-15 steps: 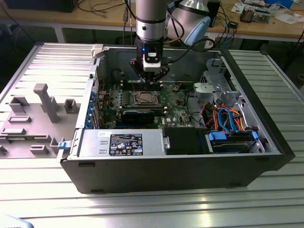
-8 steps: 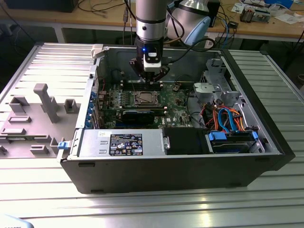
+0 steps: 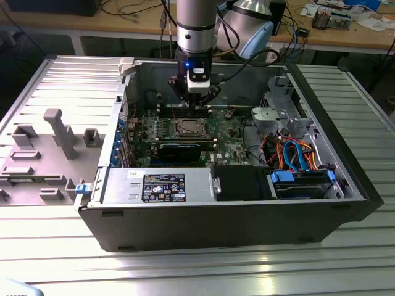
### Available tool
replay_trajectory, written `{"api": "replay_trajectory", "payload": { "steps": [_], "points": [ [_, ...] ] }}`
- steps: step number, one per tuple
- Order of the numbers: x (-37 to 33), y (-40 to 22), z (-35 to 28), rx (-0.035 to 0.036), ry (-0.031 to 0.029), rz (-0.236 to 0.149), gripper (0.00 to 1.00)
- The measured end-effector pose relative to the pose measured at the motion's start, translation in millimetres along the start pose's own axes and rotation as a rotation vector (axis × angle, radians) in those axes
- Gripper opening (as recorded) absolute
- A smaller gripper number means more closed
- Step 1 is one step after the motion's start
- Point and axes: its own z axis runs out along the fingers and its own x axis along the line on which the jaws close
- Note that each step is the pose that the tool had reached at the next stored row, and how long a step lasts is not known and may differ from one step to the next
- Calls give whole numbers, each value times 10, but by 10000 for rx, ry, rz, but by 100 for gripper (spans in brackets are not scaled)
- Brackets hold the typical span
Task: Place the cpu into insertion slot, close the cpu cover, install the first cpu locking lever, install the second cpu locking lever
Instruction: 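Install the first cpu locking lever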
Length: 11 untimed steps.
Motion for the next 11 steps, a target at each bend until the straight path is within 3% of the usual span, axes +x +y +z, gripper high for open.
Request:
{"api": "replay_trajectory", "payload": {
  "steps": [11],
  "points": [
    [0, 0, 0, -15, -8, -293, 11]
  ]
}}
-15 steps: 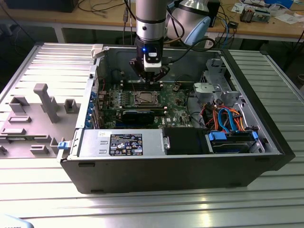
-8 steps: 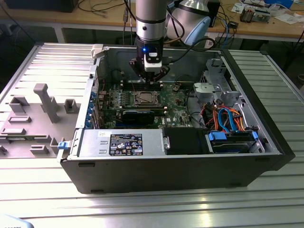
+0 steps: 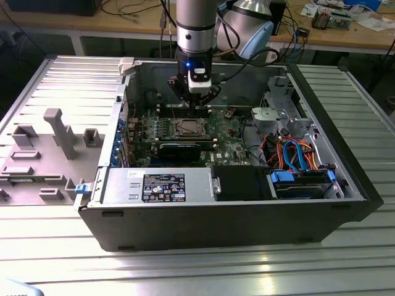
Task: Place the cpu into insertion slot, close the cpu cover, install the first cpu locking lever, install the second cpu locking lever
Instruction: 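Install the first cpu locking lever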
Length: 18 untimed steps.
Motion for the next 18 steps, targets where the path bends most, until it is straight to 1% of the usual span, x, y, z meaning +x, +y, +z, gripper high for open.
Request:
{"api": "replay_trajectory", "payload": {
  "steps": [18],
  "points": [
    [0, 0, 0, -27, -15, -553, 11]
  ]
}}
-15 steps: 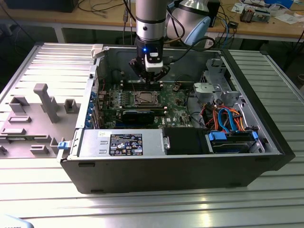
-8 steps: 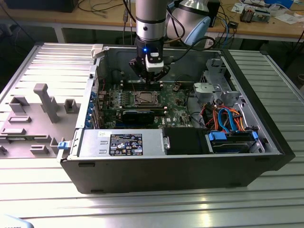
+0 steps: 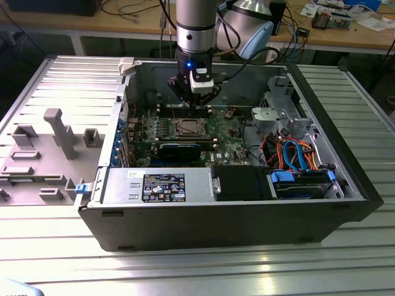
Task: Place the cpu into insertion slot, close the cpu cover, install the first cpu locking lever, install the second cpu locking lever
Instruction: 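Install the first cpu locking lever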
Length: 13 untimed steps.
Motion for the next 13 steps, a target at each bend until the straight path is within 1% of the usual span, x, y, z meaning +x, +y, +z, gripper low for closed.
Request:
{"api": "replay_trajectory", "payload": {
  "steps": [13],
  "points": [
    [0, 0, 0, -18, -9, -367, 11]
  ]
}}
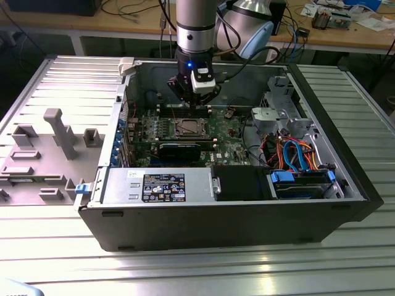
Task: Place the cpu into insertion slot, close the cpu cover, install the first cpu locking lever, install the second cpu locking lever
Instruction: 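Install the first cpu locking lever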
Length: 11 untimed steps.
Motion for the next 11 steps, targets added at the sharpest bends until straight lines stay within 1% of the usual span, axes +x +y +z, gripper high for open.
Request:
{"api": "replay_trajectory", "payload": {
  "steps": [11],
  "points": [
    [0, 0, 0, -16, -9, -315, 11]
  ]
}}
